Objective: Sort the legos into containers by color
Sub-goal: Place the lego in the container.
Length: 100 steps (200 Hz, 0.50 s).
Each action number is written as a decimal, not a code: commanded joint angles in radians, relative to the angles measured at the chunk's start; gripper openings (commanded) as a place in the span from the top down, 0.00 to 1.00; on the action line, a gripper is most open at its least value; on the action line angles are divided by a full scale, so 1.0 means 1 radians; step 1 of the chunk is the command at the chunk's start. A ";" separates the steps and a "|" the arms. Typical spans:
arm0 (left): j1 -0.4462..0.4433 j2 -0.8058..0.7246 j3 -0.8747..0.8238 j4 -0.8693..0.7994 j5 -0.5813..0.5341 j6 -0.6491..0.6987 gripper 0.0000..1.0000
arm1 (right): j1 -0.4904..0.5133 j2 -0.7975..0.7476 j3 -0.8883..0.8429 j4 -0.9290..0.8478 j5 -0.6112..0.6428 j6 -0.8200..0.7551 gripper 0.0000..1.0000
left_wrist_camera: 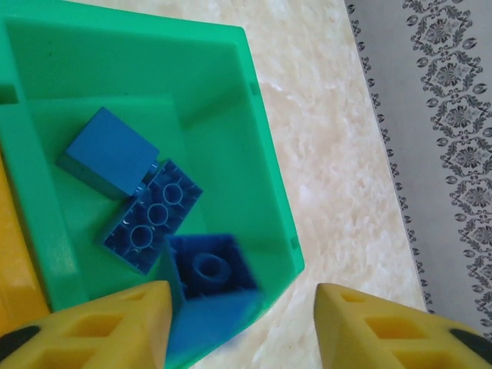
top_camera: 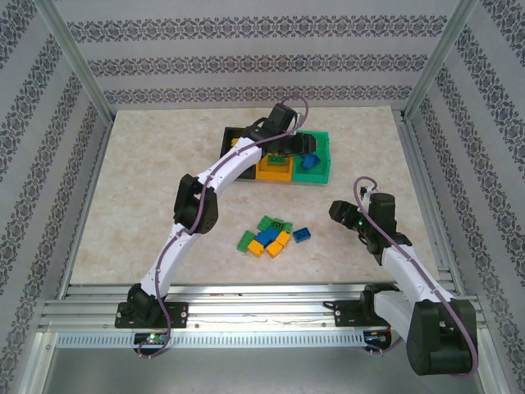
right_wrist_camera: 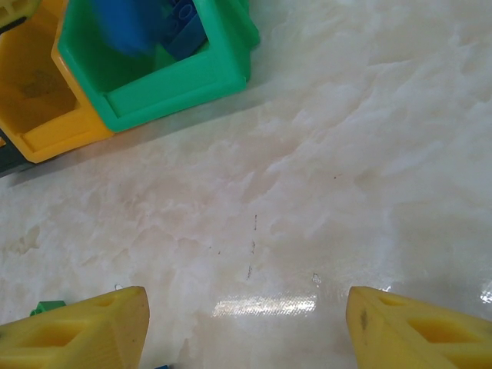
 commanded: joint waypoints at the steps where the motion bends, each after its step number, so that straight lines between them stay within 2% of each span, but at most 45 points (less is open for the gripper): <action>1: -0.010 -0.023 0.027 -0.035 0.010 0.001 0.38 | -0.010 0.004 -0.008 0.027 -0.018 -0.001 0.31; 9: -0.010 -0.042 0.003 -0.041 0.009 0.020 0.34 | -0.010 0.012 -0.008 0.029 -0.020 -0.002 0.31; 40: -0.009 -0.170 -0.173 0.006 -0.029 0.077 0.35 | -0.010 0.046 -0.003 0.035 -0.047 -0.009 0.31; 100: -0.007 -0.563 -0.860 0.397 -0.108 0.076 0.35 | -0.003 0.088 0.007 0.060 -0.138 -0.017 0.30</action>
